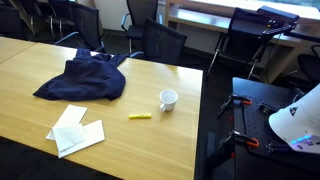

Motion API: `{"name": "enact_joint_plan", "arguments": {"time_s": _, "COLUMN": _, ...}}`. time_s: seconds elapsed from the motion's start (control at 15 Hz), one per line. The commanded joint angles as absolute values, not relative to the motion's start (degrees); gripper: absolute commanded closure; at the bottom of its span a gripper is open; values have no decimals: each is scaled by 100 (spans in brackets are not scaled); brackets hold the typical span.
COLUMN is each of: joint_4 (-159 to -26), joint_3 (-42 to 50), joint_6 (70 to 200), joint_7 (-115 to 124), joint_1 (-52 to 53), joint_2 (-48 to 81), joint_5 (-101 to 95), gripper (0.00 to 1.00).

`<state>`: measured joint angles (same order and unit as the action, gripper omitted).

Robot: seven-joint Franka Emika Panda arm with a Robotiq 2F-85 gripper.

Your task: Put the marker in the mug

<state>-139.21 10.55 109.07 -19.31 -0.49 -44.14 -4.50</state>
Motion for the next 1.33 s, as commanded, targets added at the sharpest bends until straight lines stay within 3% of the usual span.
{"name": "enact_joint_plan", "arguments": {"time_s": 0.0, "joint_4": -13909, "joint_3": 1049, "joint_6": 10896, "joint_7": -1934, "joint_1": -54, "joint_2": -4408, "joint_5": -444, "gripper": 0}}
{"name": "enact_joint_plan", "arguments": {"time_s": 0.4, "joint_4": -13734, "joint_3": 692, "joint_6": 11565, "joint_7": -1757, "joint_1": 254, "joint_2": -3558, "joint_5": -371, "gripper": 0}}
{"name": "enact_joint_plan", "arguments": {"time_s": 0.8, "joint_4": -13148, "joint_3": -30, "joint_6": 13634, "joint_7": -1291, "joint_1": 625, "joint_2": -953, "joint_5": -357, "gripper": 0}}
{"name": "enact_joint_plan", "arguments": {"time_s": 1.27, "joint_4": -11134, "joint_3": -336, "joint_6": 13758, "joint_7": -1423, "joint_1": 526, "joint_2": 2042, "joint_5": -290, "gripper": 0}}
